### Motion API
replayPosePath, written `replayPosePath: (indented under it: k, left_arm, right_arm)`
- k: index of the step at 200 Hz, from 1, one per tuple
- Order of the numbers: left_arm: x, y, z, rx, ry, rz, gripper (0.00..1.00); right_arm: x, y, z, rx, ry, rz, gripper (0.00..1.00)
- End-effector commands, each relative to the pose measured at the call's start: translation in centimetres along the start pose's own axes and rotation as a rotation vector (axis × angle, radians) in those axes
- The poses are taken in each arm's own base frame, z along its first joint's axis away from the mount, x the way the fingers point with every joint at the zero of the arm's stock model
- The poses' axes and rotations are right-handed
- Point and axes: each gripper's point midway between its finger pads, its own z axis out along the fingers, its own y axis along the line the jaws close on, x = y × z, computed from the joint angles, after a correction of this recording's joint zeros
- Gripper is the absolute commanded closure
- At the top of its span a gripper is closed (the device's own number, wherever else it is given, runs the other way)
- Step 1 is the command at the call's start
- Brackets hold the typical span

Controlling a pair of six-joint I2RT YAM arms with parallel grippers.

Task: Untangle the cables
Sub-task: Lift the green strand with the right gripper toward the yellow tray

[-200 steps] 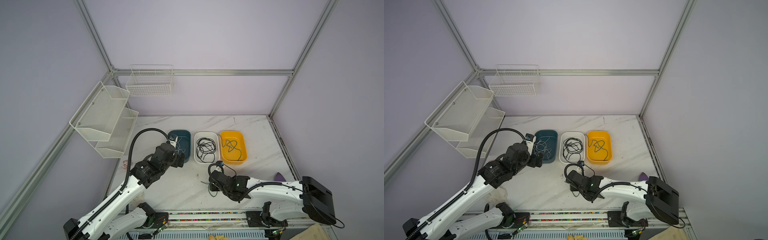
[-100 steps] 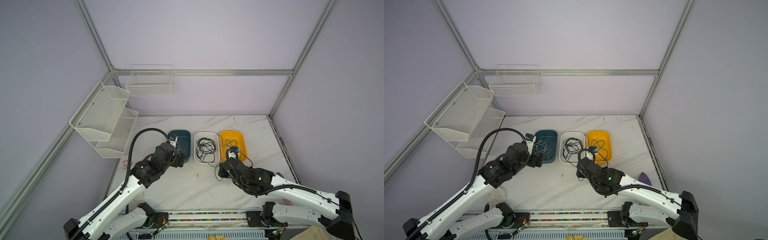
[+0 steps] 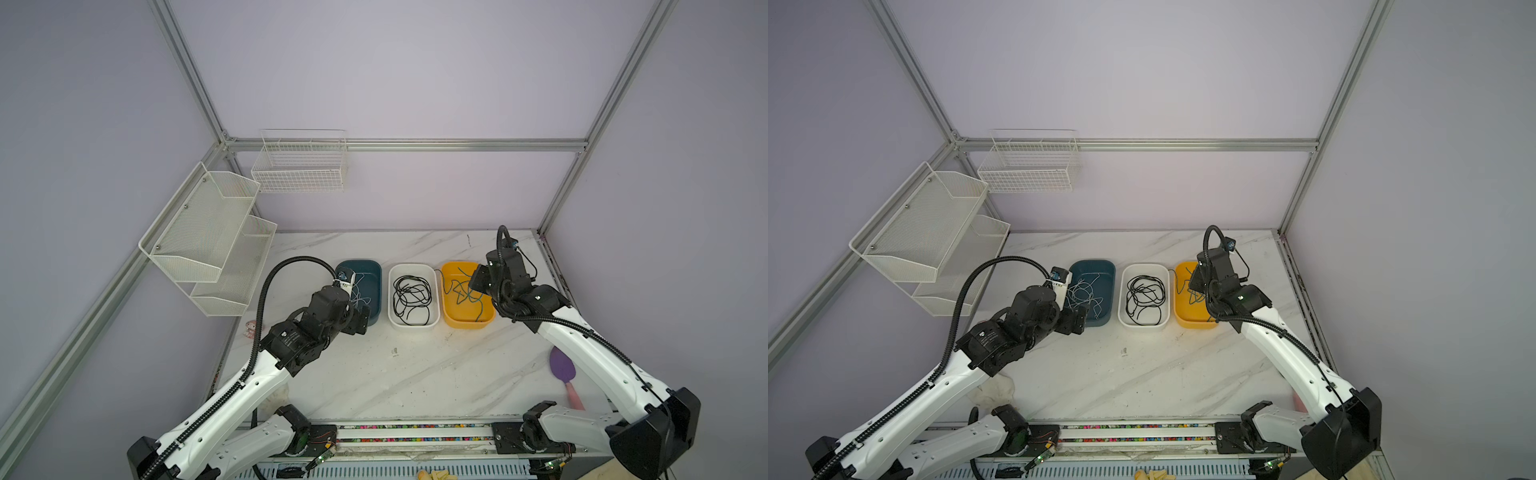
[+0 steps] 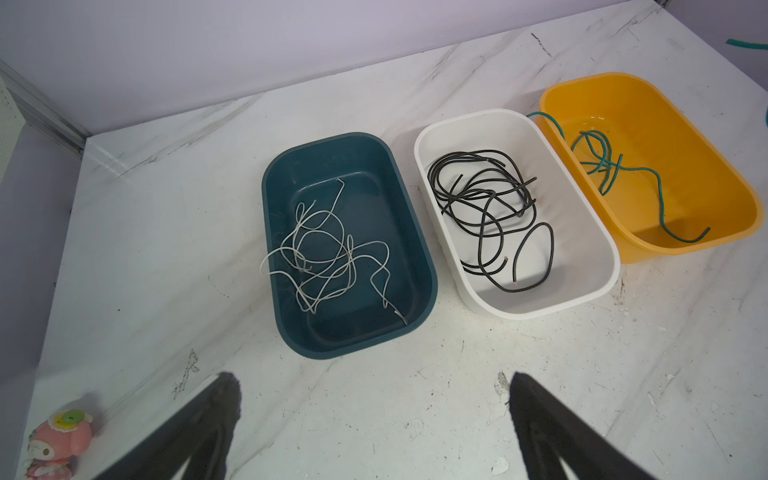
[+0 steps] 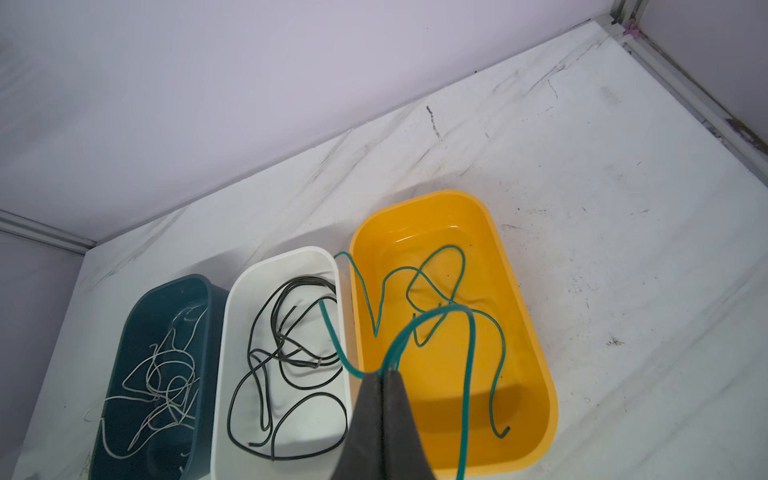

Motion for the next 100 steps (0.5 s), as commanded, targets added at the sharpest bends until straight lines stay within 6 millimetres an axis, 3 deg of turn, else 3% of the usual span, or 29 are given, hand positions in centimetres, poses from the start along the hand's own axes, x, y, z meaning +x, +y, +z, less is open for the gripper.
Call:
replayPosePath:
  k: [1, 60, 100]
  left_arm:
    - [0.5, -0.1, 0.3, 0.008, 0.001, 0.017, 0.0]
    - [0.7, -0.3, 0.5, 0.016, 0.01, 0.02, 0.0]
    - [0.9, -0.4, 0.7, 0.019, 0.021, 0.023, 0.0]
  right_arm:
    - [0.4, 0.6, 2.1, -0.048, 0.038, -0.004, 1.0]
    - [4.2, -1.6, 7.9, -0.009, 0.129, 0.035, 1.0]
    - [5.3, -2.2, 9.1, 0.0, 0.151, 0.059, 1.0]
